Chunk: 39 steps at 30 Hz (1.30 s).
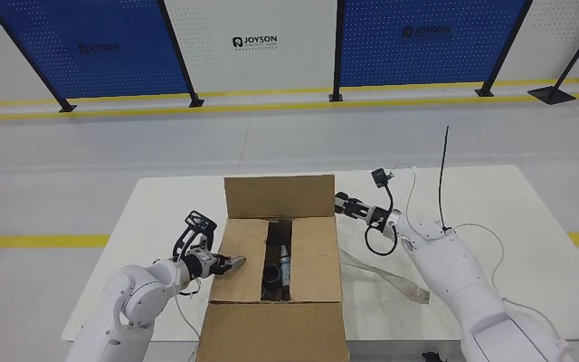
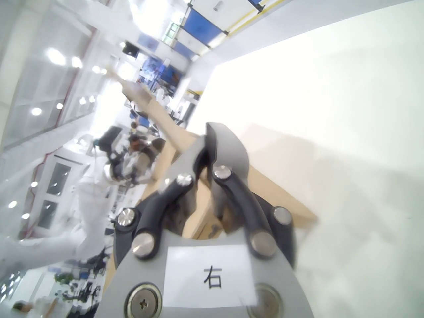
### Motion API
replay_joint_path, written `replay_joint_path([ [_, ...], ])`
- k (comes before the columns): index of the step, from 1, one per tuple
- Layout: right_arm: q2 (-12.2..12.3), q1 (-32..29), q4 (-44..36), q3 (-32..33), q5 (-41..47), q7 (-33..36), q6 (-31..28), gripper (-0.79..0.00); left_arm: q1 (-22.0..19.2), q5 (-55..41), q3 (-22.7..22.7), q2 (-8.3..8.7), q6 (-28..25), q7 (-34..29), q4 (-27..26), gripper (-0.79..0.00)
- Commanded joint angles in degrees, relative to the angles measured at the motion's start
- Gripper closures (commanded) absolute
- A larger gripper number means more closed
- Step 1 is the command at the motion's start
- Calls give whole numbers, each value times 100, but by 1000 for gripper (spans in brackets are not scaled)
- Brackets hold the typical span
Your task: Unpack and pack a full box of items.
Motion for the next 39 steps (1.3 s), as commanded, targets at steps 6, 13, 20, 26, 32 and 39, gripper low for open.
replay_joint_path([
  [6, 78, 39, -181, 122, 443, 1148, -267, 0, -26, -64, -67, 33, -51, -85, 84, -785],
  [13, 211, -128, -701, 23, 521, 1350, -65, 0, -57, -121, -108, 68, -186, -165, 131, -785],
  [20, 339, -359, -1320, -219, 489, 1483, 68, 0, 7, -373, -417, 137, -492, -360, 76, -785],
  [26, 386, -478, -1463, -252, 559, 1317, -97, 0, 108, -756, -1043, 238, -895, -634, 48, -785],
  [32, 338, -586, -1654, -322, 484, 973, 26, 0, 255, -1099, -1547, 297, -931, -670, -140, -785],
  [39, 244, -897, -2213, -397, 252, -37, 599, 0, 255, -1099, -1547, 297, -931, -670, -140, -785],
])
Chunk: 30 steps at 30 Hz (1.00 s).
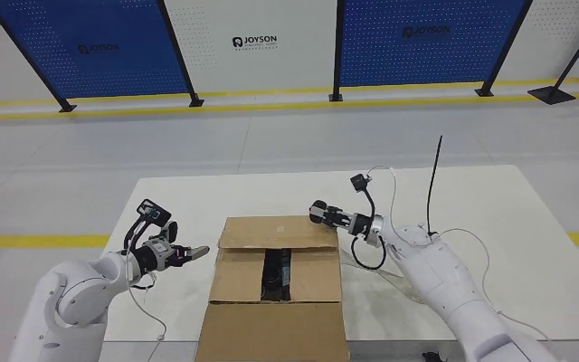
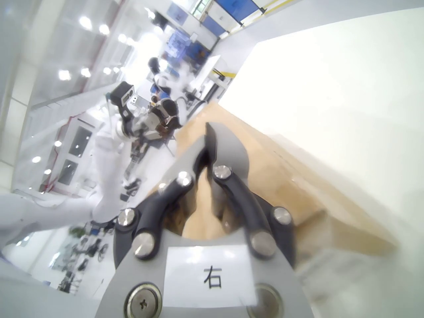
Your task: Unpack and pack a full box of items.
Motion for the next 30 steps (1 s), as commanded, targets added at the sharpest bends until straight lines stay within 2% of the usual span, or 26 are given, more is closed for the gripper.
replay_joint_path([
  [1, -11, -94, -177, -31, -62, -66, 102, 0, 0, 0, 0, 0, 0, 0, 0, -785],
  [9, -19, -164, -333, -116, -451, -58, 517, 0, 0, 0, 0, 0, 0, 0, 0, -785],
  [12, -13, -158, -373, -122, -591, -27, 591, 0, 168, 528, -92, 29, -342, 183, -173, -785],
  [15, -7, -185, -388, -98, -625, -41, 613, 0, 562, 1356, -366, 62, -893, 451, -376, -785],
  [18, -3, -214, -412, -66, -625, -73, 633, 0, 1092, 2063, -667, 58, -1186, 913, -510, -785],
  [23, 7, -230, -455, -22, -731, -154, 655, 0, 1927, 2938, -1021, -5, -987, 1661, -838, -785],
  [25, 11, -273, -495, 8, -716, -217, 656, 0, 2277, 2819, -1083, -60, -775, 1983, -921, -785],
  [30, 41, -329, -563, 84, -749, -200, 661, 0, 2277, 2819, -1083, -60, -775, 1983, -921, -785],
])
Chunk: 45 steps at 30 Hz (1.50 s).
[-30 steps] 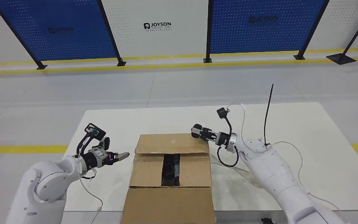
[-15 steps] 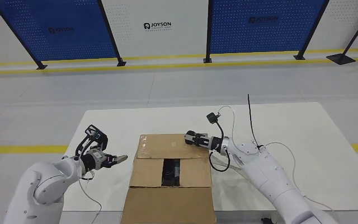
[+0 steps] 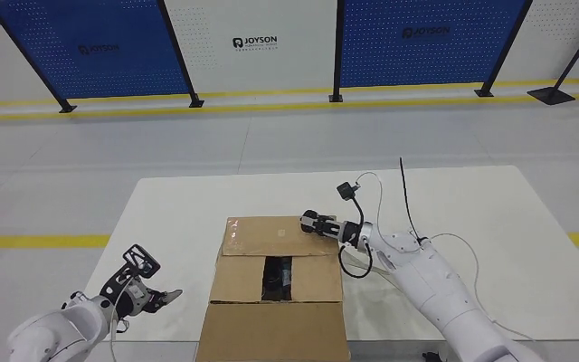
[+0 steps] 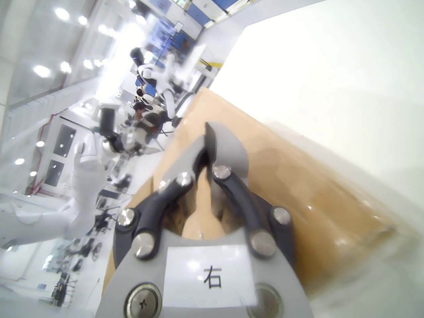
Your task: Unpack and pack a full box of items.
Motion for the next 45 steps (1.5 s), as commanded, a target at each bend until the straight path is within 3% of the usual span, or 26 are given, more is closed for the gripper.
replay_joint_path([
  [1, 11, -26, -26, 33, 0, 1, 4, 0, -7, 7, 1, 1, -4, -5, 1, -785],
  [9, 16, -121, -160, 58, 29, 104, 47, 0, -19, 424, -31, 20, -103, 84, -67, -785],
  [17, -16, -162, -208, 15, -64, 30, 102, 0, 934, 674, -228, -58, -196, 192, -246, -785],
  [21, -14, -173, -210, 34, -118, 8, 112, 0, 1407, 336, -67, -107, -344, 99, -403, -785],
  [24, -7, -183, -234, 61, -131, 4, 118, 0, 1520, 60, 51, -115, -414, -58, -587, -785],
  [32, -6, -254, -357, 94, -119, 7, 168, 0, 1478, -416, 294, -108, -472, -101, -1006, -785],
  [40, -24, -342, -517, 63, -171, -32, 232, 0, 1026, -594, 181, -78, -592, 459, -977, -785],
  [45, -27, -362, -592, 65, -217, -39, 272, 0, 709, -723, 209, -34, -681, 338, -860, -785],
])
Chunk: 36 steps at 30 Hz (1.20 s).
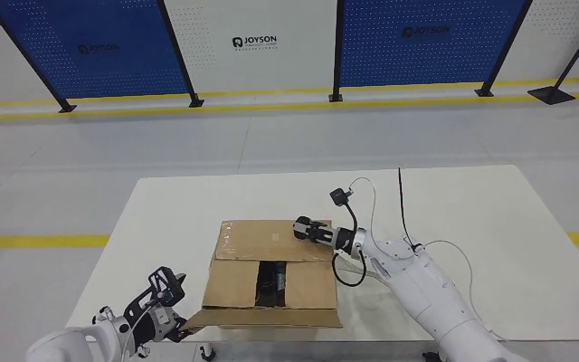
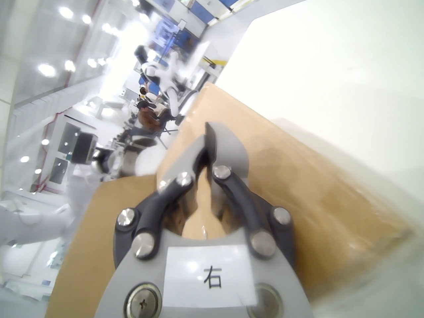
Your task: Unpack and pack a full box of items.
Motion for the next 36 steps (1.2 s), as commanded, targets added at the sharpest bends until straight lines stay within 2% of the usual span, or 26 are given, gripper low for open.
replay_joint_path([
  [1, 2, -4, -28, 1, -28, 22, 10, 0, -127, -17, -5, 24, -102, -74, -13, -785],
  [8, 38, -24, -161, 94, -167, -41, 37, 0, -771, 242, 360, 91, 2, -330, 51, -785],
  [15, 202, -84, -551, 617, -723, -861, 67, 0, -1738, 506, 1129, 151, 271, -743, 460, -785],
  [18, 302, -273, -883, 908, -768, -969, 168, 0, -2000, 592, 1377, 161, 309, -786, 639, -785],
  [22, 508, -789, -1564, 1426, -597, -476, 534, 0, -2202, 587, 1606, 168, 320, -781, 803, -785],
  [29, 924, -2283, -3125, 2721, -111, 722, 2172, 0, -2304, 449, 1725, 188, 173, -623, 853, -785],
  [33, 1079, -3111, -3984, 3346, 88, 1105, 2816, 0, -2288, 425, 1727, 200, 163, -563, 810, -785],
  [36, 1141, -3456, -4410, 3589, 147, 1231, 3038, 0, -2286, 452, 1739, 210, 150, -554, 810, -785],
])
